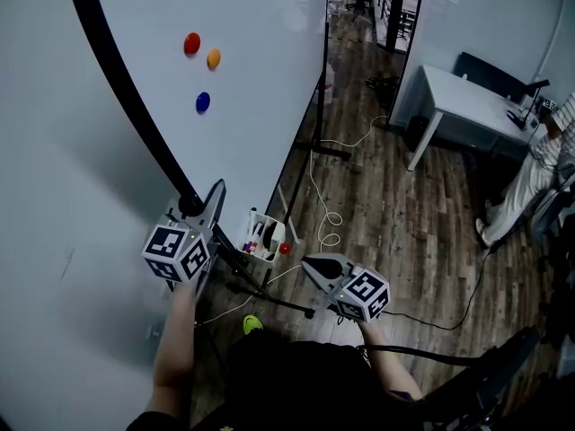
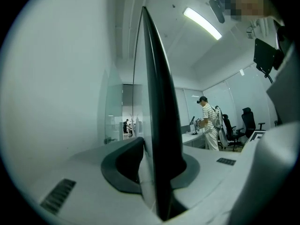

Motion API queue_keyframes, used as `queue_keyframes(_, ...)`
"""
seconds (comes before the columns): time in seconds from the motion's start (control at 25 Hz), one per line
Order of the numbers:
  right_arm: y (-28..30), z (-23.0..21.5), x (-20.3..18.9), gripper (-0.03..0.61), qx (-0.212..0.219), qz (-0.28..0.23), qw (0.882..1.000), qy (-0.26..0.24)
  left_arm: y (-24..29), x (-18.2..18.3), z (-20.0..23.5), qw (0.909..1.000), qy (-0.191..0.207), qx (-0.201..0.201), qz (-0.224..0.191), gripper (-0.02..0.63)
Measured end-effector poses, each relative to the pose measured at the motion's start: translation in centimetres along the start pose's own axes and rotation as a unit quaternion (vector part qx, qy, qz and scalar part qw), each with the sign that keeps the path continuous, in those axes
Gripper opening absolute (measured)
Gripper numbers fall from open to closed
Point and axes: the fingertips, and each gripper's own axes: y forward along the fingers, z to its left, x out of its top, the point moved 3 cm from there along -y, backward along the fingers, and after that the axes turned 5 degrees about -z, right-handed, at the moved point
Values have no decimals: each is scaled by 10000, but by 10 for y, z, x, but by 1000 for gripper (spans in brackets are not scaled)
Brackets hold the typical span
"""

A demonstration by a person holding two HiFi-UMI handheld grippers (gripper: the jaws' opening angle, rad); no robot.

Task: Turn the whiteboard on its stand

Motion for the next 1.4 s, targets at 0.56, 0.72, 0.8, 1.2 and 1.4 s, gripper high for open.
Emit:
queue_keyframes(0.56,-2,10,-30,25,-97,149,9998,17,4,-16,10,9994,-210,96,-243,86)
queue_keyframes(0.72,-3,9,-48,25,-237,165,9996,37,9,-35,16,9993,-258,106,-262,86)
queue_keyframes(0.8,-4,12,-56,25,-272,150,9995,50,10,-43,18,9992,-269,109,-257,86)
queue_keyframes(1.2,-21,23,-82,25,-541,194,9983,-31,15,-67,27,9989,-318,151,-295,86)
queue_keyframes(1.4,-28,33,-84,25,-567,147,9983,-82,17,-70,28,9989,-316,168,-298,87)
